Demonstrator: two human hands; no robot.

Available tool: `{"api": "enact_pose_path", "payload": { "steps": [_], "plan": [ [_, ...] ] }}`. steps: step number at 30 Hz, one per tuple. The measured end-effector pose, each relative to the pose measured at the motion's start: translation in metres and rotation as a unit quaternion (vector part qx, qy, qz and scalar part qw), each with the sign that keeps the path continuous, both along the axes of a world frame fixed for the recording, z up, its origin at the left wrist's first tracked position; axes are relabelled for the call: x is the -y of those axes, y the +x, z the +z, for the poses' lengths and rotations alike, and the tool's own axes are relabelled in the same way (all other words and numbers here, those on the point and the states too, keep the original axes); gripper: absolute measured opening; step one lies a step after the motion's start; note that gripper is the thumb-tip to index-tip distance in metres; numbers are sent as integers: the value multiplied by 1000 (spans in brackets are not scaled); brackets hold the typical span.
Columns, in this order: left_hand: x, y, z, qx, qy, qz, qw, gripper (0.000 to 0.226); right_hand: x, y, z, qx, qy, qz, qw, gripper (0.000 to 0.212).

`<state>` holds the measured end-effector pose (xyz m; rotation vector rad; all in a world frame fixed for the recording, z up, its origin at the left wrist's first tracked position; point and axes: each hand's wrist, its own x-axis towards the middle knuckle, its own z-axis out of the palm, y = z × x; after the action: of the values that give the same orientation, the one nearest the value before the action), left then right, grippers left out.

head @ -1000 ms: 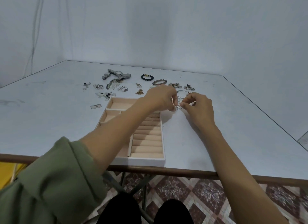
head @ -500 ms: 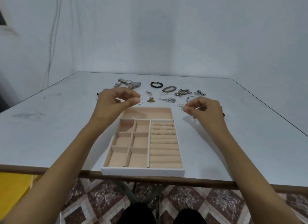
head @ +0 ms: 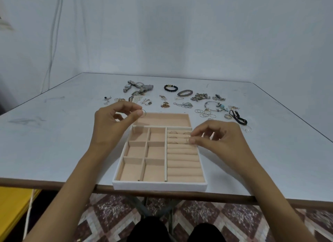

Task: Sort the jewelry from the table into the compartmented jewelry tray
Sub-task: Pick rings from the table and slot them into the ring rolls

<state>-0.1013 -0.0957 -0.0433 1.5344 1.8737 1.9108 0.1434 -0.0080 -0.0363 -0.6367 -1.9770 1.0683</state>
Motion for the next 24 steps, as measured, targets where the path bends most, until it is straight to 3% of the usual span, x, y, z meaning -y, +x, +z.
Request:
{"api": "enact_pose_path", "payload": {
  "steps": [16,24],
  "plan": [
    [4,8,2,11,0,-24,1000,6,-5,3,-11,73,185,21,980,5],
    [6,17,4,46,-1,-29,999,6,-7,3,-13,70,187,35,979,6]
  ]
}}
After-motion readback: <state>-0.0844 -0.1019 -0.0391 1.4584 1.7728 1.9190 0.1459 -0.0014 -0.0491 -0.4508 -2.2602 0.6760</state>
